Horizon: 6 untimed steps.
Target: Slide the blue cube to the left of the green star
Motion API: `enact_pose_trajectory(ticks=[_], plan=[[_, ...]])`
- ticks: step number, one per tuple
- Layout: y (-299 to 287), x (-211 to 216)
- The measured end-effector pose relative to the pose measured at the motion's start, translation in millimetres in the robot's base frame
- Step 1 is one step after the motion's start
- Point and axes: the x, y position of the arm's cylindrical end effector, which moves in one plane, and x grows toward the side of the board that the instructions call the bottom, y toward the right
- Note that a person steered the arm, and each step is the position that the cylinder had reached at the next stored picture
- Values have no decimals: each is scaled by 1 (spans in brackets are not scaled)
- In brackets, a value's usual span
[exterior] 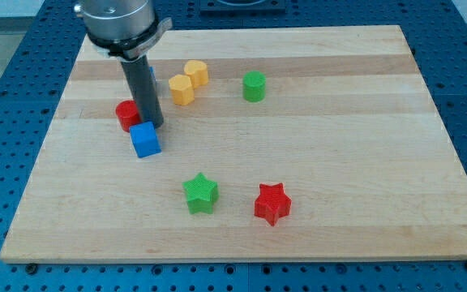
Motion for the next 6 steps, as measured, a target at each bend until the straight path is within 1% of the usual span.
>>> enact_pose_trajectory(ticks=[2, 4, 6], plan=[[-18, 22], [7, 26], [10, 47]])
